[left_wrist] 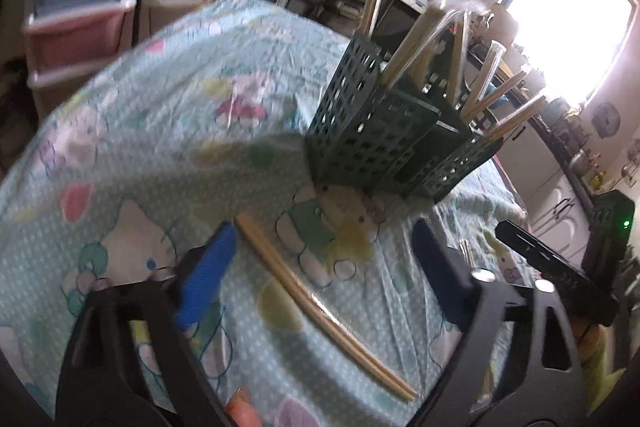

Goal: Organize utensils
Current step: 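Move the left gripper to a loose chopstick while the right gripper approaches another, then close the left gripper on a chopstick while the right gripper grasps another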

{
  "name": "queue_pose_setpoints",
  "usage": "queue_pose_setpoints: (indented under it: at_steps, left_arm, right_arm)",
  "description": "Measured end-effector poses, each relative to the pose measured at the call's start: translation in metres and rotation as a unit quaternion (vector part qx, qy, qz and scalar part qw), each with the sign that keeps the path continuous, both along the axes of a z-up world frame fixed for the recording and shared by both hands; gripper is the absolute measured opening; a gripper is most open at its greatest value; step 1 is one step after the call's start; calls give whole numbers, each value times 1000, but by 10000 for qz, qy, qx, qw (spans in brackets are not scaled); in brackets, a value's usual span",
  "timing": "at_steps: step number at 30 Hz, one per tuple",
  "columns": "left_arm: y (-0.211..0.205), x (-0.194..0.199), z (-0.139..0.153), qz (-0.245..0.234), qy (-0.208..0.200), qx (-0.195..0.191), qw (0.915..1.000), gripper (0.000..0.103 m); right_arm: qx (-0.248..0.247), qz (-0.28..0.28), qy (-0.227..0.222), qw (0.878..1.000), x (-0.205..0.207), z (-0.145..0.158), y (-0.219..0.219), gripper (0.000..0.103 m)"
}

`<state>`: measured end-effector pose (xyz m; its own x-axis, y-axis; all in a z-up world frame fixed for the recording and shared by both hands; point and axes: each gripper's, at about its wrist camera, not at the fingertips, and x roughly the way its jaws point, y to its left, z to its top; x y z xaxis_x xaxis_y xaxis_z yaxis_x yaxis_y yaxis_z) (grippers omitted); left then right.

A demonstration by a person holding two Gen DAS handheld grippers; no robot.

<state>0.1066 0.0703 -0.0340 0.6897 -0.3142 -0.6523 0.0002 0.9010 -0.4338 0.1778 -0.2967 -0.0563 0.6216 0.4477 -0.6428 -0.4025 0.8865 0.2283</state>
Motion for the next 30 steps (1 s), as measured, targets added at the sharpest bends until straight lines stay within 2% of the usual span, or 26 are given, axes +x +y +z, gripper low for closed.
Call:
queue_pose_setpoints:
  at_steps: [3,4,11,18,25,30]
  left_arm:
    - [7,1,-10,52,230,-196,9995,58]
    - [10,1,-13,59,286,-261,9992,58]
    - [12,10,-25,143,591,-374,9974,58]
    - [18,28,-33,217,720,-509,9959,58]
    - [16,42,-35,311,757,-408,9958,58]
    - [9,51,-35,303,712,-75,9970,57]
  right_arm:
    - [-15,15,73,10000,0,-3,1,55]
    - [-25,16,96,9999,1,-4,1,53]
    - [-157,-25,331,9993,5,-15,1,47]
    - [-241,-129,645,9975,14,-29,-1,46]
    - [-393,-179,858,9954,28,-39,2,45]
    - [-583,-318,882,9939,32,-46,4,28]
